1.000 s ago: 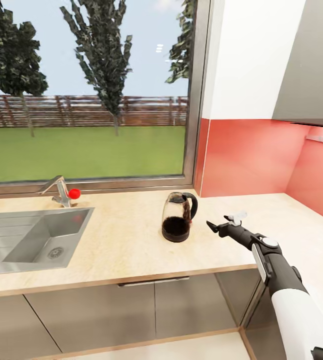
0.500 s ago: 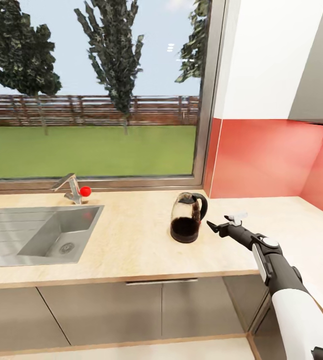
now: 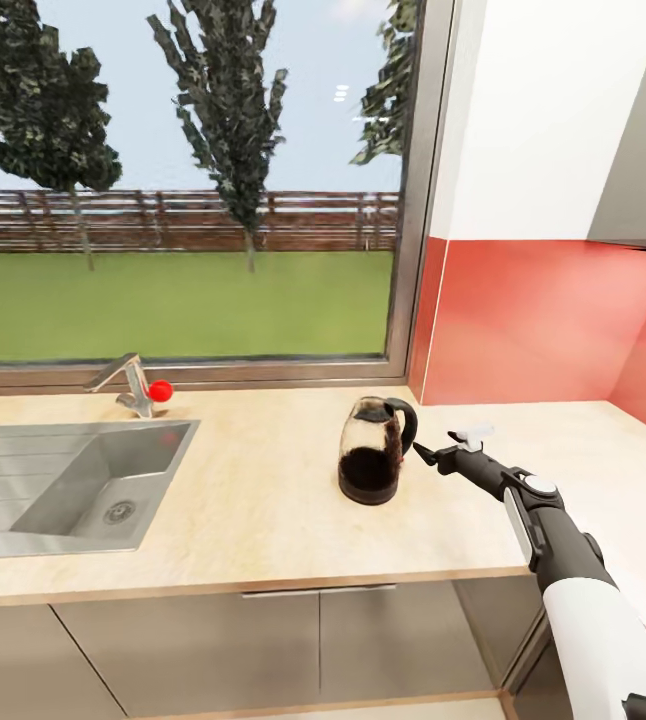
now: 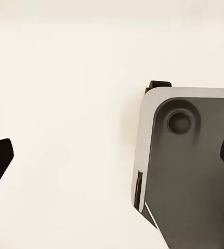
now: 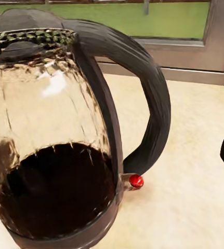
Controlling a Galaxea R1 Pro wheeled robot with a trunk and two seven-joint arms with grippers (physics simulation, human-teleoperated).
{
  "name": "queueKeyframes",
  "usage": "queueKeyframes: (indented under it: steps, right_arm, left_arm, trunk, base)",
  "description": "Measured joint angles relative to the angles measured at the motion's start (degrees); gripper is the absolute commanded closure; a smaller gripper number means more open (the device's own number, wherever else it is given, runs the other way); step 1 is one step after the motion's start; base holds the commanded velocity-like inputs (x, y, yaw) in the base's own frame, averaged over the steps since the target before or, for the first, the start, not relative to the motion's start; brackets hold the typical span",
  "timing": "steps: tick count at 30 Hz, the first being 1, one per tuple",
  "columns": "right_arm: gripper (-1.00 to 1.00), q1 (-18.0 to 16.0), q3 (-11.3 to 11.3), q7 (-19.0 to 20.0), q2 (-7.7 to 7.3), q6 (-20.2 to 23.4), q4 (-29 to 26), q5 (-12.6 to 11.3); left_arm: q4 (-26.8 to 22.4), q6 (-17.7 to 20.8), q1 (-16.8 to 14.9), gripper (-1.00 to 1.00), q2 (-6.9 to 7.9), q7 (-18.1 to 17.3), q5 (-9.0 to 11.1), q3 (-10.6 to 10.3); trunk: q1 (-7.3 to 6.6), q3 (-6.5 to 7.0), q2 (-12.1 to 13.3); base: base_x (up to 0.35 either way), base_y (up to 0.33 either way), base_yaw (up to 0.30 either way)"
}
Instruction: Set up a coffee station on the kitchen countertop: keep the coffee maker on the countertop, move the bottle of coffee from the kitchen shelf to the counter next to the coffee maker, place a paper coffee filter on top of the coffee maker, put the saucer next to the coffee maker with the coffee cup on the saucer, and place the electric kettle next to the coffee maker.
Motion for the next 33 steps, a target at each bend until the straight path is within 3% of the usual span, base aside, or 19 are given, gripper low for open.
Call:
queueKeyframes:
  steps: [9, 33]
  right_arm:
    - [-1.00, 0.00, 0.00, 0.00, 0.00, 0.00, -0.01, 0.03]
    - [-1.00, 0.00, -0.07, -0.18, -0.56, -0.23, 2.12, 0.10]
  left_arm:
    - [0.05, 0.00, 0.00, -1.00, 0.00, 0.01, 0.00, 0.00]
    - [0.09, 0.00, 0.18, -1.00, -0.03, 0.00, -0.01, -0.09]
  trunk:
    - [-0.01, 0.00, 0.00]
    - [-0.01, 0.00, 0.00]
  base:
    - [0.176, -0.065, 0.000]
    - [0.044, -0.004, 0.000]
